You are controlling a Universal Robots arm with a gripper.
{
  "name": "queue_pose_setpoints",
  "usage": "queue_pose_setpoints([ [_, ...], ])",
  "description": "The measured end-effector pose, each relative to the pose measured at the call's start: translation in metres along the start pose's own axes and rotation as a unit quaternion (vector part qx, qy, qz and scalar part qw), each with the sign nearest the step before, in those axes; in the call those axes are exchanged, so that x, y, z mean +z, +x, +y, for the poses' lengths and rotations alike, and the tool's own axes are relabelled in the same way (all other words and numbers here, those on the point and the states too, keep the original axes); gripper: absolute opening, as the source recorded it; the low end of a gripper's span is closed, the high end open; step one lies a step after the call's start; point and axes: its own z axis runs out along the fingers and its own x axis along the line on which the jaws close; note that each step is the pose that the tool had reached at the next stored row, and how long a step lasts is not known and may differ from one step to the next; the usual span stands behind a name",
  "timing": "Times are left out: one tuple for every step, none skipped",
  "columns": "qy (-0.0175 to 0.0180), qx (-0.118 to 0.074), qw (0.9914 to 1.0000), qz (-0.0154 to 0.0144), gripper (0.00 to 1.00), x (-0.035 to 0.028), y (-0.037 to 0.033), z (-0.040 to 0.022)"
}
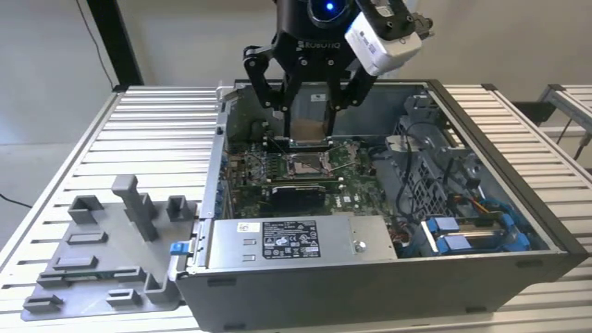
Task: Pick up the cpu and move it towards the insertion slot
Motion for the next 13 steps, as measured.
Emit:
queue_pose_setpoints([
  [0.0000,0.000,1.00000,0.0000,0.00,0.0000,-0.0043,-0.0001],
  [0.0000,0.000,1.00000,0.0000,0.00,0.0000,-0.0088,-0.0002],
  [0.0001,-0.001,1.00000,0.0000,0.00,0.0000,-0.0130,-0.0003],
  [0.0001,-0.001,1.00000,0.0000,0.00,0.0000,-0.0176,-0.0005],
  [0.0001,-0.001,1.00000,0.0000,0.00,0.0000,-0.0215,-0.0006],
  [0.0001,-0.001,1.00000,0.0000,0.00,0.0000,-0.0254,-0.0007],
  [0.0000,-0.001,1.00000,0.0000,0.00,0.0000,-0.0296,-0.0008],
  [0.0000,-0.001,1.00000,0.0000,0.00,0.0000,-0.0329,-0.0009],
  [0.0001,-0.001,1.00000,0.0000,0.00,0.0000,-0.0358,-0.0010],
  [0.0001,-0.001,1.00000,0.0001,0.00,-0.0001,-0.0372,-0.0010],
  [0.0001,-0.001,1.00000,0.0001,0.00,-0.0001,-0.0374,-0.0010],
  [0.0001,-0.001,1.00000,0.0001,0.00,-0.0001,-0.0374,-0.0010],
  [0.0000,-0.001,1.00000,0.0000,0.00,0.0000,-0.0374,-0.0010],
])
